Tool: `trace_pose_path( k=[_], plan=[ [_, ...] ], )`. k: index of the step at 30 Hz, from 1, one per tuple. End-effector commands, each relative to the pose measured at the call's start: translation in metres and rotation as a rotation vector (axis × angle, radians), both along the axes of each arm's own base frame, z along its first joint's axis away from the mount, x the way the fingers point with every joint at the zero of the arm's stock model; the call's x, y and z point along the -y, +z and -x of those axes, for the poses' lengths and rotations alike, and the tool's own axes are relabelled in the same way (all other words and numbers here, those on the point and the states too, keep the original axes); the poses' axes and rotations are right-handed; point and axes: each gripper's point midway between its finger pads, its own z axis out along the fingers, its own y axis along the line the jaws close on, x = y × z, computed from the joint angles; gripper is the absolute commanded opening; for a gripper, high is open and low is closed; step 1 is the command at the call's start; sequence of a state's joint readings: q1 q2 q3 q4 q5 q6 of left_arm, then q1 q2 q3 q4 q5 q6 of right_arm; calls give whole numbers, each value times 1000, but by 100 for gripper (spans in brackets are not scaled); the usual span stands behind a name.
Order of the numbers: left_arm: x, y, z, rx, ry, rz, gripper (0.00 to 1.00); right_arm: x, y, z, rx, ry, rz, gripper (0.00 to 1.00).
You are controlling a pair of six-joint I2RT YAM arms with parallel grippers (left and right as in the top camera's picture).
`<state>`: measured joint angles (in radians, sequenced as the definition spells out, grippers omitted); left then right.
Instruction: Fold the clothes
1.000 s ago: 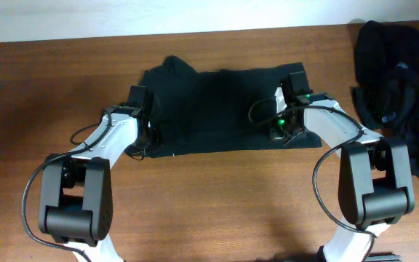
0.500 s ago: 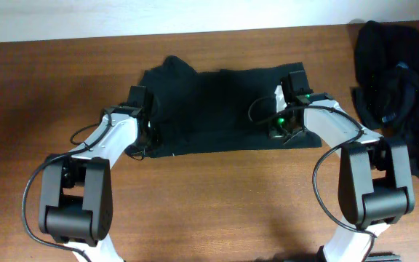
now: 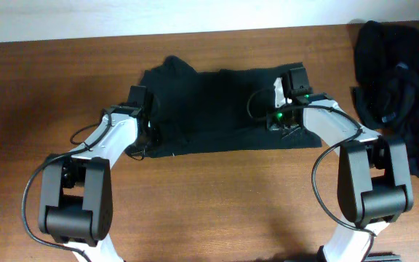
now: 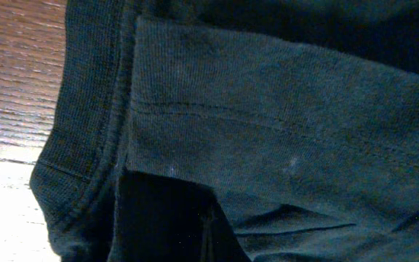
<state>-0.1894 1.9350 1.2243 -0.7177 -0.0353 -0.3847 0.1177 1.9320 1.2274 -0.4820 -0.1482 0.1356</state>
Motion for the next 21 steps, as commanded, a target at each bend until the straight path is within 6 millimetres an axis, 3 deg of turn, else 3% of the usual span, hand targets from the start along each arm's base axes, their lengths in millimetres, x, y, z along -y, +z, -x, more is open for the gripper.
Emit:
trace_pose_path(
  k=[1, 12, 17, 21],
  plan=[
    [-4, 8, 0, 20, -8, -13, 1, -7, 5, -6, 14, 6, -24, 4],
    [-3, 8, 0, 20, -8, -13, 0, -9, 9, 39, -206, 22, -43, 4],
    [-3, 8, 0, 21, -8, -13, 1, -9, 5, 47, -240, 22, -39, 4],
    [-4, 8, 0, 21, -8, -13, 0, -8, 2, 39, -207, 20, -31, 4]
  ],
)
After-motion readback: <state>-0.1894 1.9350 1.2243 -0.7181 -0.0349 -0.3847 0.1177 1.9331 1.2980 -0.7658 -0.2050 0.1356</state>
